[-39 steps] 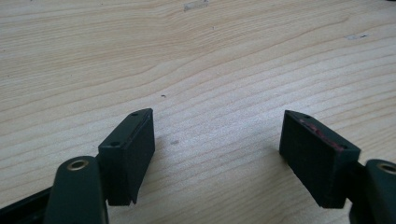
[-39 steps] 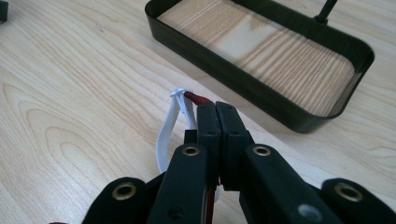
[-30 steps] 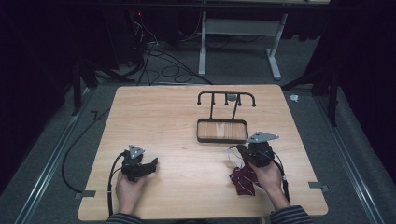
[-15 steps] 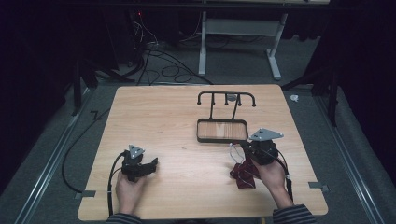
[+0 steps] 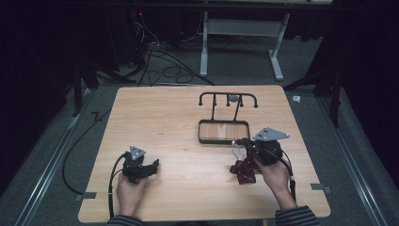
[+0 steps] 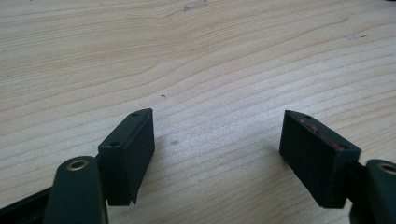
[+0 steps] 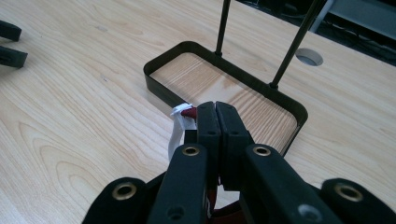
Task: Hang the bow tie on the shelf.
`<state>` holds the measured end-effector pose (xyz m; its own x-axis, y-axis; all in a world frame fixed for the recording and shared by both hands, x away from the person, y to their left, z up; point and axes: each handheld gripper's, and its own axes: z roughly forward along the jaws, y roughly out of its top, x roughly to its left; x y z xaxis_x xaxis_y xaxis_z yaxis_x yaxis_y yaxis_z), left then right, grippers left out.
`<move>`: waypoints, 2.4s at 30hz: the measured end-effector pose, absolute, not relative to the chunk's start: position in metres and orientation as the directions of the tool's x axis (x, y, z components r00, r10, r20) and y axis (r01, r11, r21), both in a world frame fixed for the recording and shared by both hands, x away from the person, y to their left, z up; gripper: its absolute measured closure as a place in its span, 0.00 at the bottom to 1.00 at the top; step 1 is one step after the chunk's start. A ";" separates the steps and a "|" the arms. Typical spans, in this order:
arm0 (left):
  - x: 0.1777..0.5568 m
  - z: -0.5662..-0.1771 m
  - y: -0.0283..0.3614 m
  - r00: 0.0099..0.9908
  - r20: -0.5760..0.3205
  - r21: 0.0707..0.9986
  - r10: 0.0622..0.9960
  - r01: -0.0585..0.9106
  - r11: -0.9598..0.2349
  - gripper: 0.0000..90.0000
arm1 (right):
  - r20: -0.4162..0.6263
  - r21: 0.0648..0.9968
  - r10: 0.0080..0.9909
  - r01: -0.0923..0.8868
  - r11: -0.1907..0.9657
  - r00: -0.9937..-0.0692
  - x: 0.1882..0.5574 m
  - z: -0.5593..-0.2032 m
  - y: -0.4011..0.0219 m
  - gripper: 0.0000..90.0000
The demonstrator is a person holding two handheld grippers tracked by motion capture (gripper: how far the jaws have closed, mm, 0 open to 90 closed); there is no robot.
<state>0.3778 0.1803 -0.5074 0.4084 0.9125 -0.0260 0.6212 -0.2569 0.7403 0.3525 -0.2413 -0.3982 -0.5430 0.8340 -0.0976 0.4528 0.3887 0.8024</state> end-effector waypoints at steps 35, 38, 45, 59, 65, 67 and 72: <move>0.378 -0.508 0.180 0.408 -0.024 0.742 0.913 0.619 -0.257 0.30 | -0.103 0.837 0.816 0.394 0.380 -0.569 0.352 -0.370 -0.237 1.00; 0.378 -0.508 0.180 0.408 -0.024 0.742 0.913 0.619 -0.257 0.30 | -0.103 0.839 0.816 0.390 0.378 -0.569 0.353 -0.367 -0.236 1.00; 0.378 -0.508 0.180 0.408 -0.023 0.743 0.913 0.618 -0.257 0.30 | -0.108 0.848 0.813 0.374 0.376 -0.572 0.355 -0.359 -0.235 1.00; 0.378 -0.508 0.180 0.408 -0.024 0.741 0.912 0.620 -0.258 0.30 | -0.130 0.858 0.808 0.344 0.382 -0.575 0.363 -0.343 -0.231 1.00; 0.378 -0.508 0.180 0.408 -0.024 0.741 0.912 0.620 -0.258 0.30 | -0.135 0.861 0.807 0.336 0.383 -0.575 0.367 -0.338 -0.229 1.00; 0.378 -0.508 0.180 0.408 -0.025 0.741 0.913 0.620 -0.257 0.30 | -0.138 0.861 0.806 0.333 0.385 -0.575 0.369 -0.336 -0.228 1.00; 0.378 -0.507 0.180 0.409 -0.025 0.740 0.912 0.621 -0.258 0.30 | -0.139 0.860 0.807 0.334 0.385 -0.573 0.374 -0.334 -0.225 1.00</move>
